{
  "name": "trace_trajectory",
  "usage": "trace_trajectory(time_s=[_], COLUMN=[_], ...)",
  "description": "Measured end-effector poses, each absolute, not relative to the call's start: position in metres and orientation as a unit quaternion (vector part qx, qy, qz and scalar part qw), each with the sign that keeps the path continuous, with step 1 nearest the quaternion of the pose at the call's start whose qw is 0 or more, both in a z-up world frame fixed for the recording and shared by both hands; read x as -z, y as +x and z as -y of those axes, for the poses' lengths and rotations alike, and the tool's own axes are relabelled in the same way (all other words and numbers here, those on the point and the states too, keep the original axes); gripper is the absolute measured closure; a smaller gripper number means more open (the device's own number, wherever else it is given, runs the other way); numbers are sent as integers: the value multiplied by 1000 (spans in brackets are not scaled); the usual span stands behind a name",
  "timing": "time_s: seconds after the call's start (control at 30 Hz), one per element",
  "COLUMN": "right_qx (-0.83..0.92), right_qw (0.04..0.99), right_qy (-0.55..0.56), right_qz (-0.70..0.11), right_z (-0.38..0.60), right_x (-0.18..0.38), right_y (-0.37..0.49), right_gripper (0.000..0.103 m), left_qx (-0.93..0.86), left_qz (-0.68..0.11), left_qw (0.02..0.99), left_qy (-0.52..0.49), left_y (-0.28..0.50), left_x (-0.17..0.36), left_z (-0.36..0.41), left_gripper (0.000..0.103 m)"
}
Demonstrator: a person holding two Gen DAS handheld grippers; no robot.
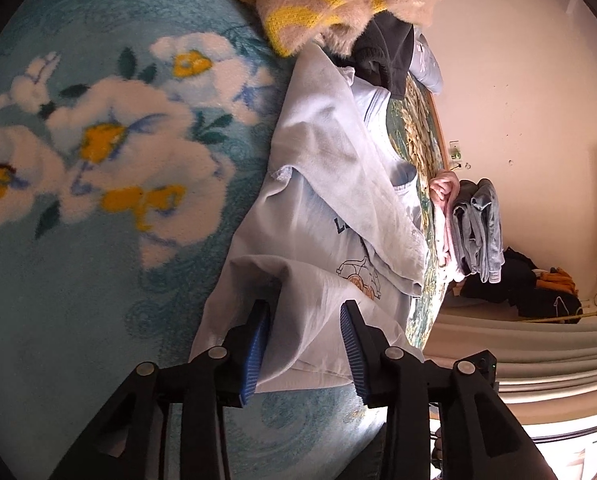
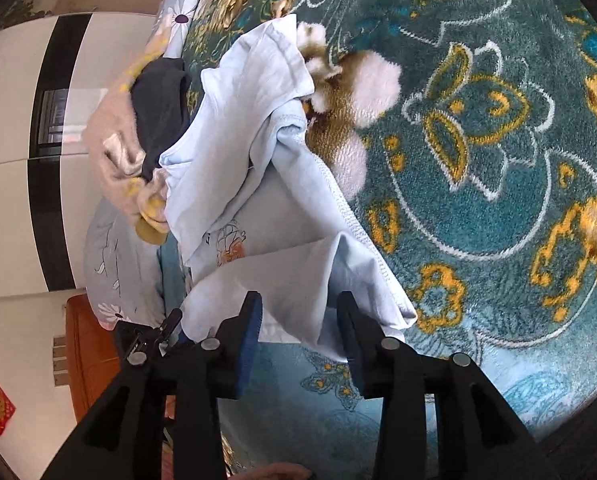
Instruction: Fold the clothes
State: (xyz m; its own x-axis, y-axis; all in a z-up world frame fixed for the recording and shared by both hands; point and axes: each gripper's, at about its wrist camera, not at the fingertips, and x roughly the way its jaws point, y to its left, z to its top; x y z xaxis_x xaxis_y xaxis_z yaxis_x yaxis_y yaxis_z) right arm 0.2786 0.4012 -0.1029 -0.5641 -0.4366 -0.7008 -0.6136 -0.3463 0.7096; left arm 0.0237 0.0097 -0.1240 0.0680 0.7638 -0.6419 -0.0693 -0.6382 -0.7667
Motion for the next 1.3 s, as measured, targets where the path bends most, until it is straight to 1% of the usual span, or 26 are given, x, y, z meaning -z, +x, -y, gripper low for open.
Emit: trace_trajectory(time_s=[0.13,0.33,0.4,0.5,0.53,0.57,0.6,0.63,0.73,0.97,1.03,1.17,1.3], right_qx=[-694,-705,-698,-689,-686,-684,-685,-686,-695,-721,-728,-741,-748], right_qw=[55,73,82,97,102,107,105,104,77,19,3,-30,-56], right_qy=[-488,-508,-509,-493,-487,-488,-488,-487,-461,-334,-303,-268,-247], right_qz=[-527,-490,-496,-523,-531,-531,-531,-531,-546,-607,-615,-615,-613], right_z=[-392,-386,-385,-388,-388,-389,-389,-389,-390,-406,-408,-402,-391], right_x=[99,105,112,120,121,120,117,115,98,36,20,-7,-22], right_y=[278,268,270,276,278,279,280,281,288,321,331,347,367], right_gripper=[62,62,62,62,69,85,94,98,100,100,100,100,101], left_qx=[-636,-652,-655,-671,-675,-678,-681,-684,-686,-675,-670,-671,-672], left_qz=[245,203,196,175,172,168,164,161,168,286,302,289,279], left_qw=[337,334,329,319,317,314,311,313,332,370,386,420,444], left_qy=[-649,-650,-651,-645,-644,-643,-642,-639,-626,-570,-558,-538,-523], left_y=[30,37,41,47,47,48,48,49,52,59,66,89,119], left_x=[120,117,119,116,113,111,109,104,79,3,-18,-58,-83], left_z=[-11,-23,-26,-28,-28,-28,-28,-27,-25,0,0,5,23], left_gripper=[58,58,58,64,76,87,93,95,96,97,96,96,96])
